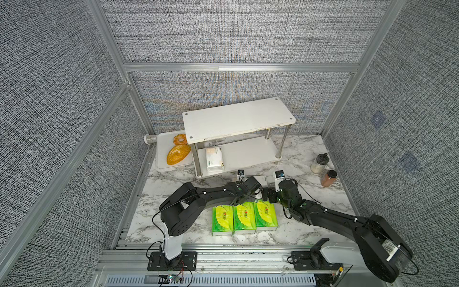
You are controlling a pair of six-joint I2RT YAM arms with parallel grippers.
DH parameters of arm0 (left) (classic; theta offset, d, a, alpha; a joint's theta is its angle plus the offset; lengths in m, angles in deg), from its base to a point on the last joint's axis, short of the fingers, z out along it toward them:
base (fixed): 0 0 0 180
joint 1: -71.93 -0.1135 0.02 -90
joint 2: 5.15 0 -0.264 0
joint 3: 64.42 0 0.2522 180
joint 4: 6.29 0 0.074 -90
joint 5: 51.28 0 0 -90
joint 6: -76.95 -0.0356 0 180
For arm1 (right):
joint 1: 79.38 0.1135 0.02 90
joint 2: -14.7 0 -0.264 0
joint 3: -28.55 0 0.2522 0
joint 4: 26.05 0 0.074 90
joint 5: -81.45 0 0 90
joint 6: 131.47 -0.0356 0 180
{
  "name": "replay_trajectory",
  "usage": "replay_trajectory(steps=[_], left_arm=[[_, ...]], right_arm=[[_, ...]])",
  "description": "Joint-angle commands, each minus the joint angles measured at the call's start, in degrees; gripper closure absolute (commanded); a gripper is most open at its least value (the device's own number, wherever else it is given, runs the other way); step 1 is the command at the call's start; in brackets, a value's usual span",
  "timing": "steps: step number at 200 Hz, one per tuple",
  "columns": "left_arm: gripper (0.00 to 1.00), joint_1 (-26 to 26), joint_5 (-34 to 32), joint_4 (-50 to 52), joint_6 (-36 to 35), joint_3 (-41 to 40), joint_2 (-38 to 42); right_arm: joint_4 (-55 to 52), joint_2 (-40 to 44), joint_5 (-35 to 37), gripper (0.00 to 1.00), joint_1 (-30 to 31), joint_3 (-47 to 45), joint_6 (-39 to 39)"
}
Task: Place the tissue boxes on the shelf by color
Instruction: Pick up the box of tissues from the center of the board.
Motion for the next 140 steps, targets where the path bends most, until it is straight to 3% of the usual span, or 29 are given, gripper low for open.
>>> replay_trajectory(steps=[1, 44, 83, 140], left_arm=[[0.02, 0.00, 0.08, -0.40, 0.28, -0.42, -1.24], [0.14, 0.00, -2.37, 0.99, -1.17, 0.72, 2.41], [0.15, 0.09, -6.41, 4.93, -3.45, 5.50, 7.15], [0.13, -1.84, -10.28, 8.63, -6.49, 21.27, 0.36]], right_arm=[[-0.20, 0.50, 0.49, 0.01, 0.01, -0.31, -0.19], [-0.40, 0.55, 0.81, 0.01, 0.01, -0.17, 0.00], [0.05, 0.51, 0.96, 0.01, 0.01, -0.39, -0.09], [0.66, -0.07, 0.70, 0.01, 0.01, 0.15, -0.27]])
